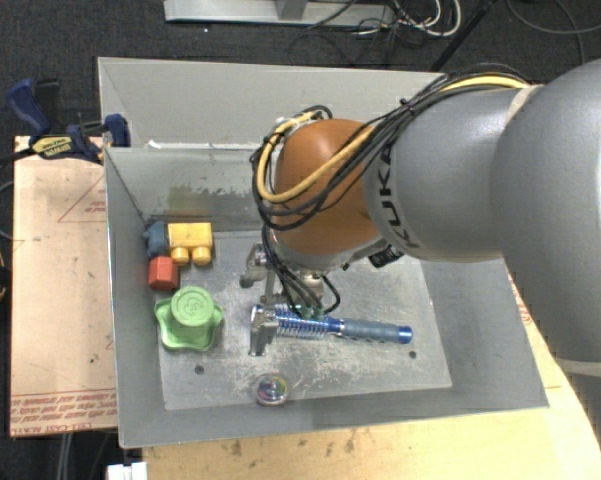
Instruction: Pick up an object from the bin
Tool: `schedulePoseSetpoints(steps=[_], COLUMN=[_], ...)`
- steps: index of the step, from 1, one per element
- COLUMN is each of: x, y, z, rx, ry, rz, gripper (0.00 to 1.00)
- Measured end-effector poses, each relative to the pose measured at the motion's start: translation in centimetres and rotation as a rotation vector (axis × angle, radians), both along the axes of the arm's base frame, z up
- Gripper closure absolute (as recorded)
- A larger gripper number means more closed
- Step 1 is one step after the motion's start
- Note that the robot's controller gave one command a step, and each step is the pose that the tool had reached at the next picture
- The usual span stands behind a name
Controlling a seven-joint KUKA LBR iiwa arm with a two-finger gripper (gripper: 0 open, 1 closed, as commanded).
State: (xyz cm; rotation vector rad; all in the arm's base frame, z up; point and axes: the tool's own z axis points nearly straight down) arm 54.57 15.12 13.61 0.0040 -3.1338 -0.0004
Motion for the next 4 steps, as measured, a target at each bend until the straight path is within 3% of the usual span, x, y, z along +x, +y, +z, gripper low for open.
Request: schedulePoseSetpoints(steps=[1,2,3,4], x=[1.4,1.4,-1.6,-1.1], y=[-7.9,-7.4,-4.5,-4.7], z=[-3.9,-3.8,5.7,12.7], rx=[-0.003,0.001,0.003,0.002], ry=[-0.005,-0.007,-0.015,-0.017], rz=[0.106,0.111,0.126,0.115], gripper=[0.0,1.0,1.0,1.0])
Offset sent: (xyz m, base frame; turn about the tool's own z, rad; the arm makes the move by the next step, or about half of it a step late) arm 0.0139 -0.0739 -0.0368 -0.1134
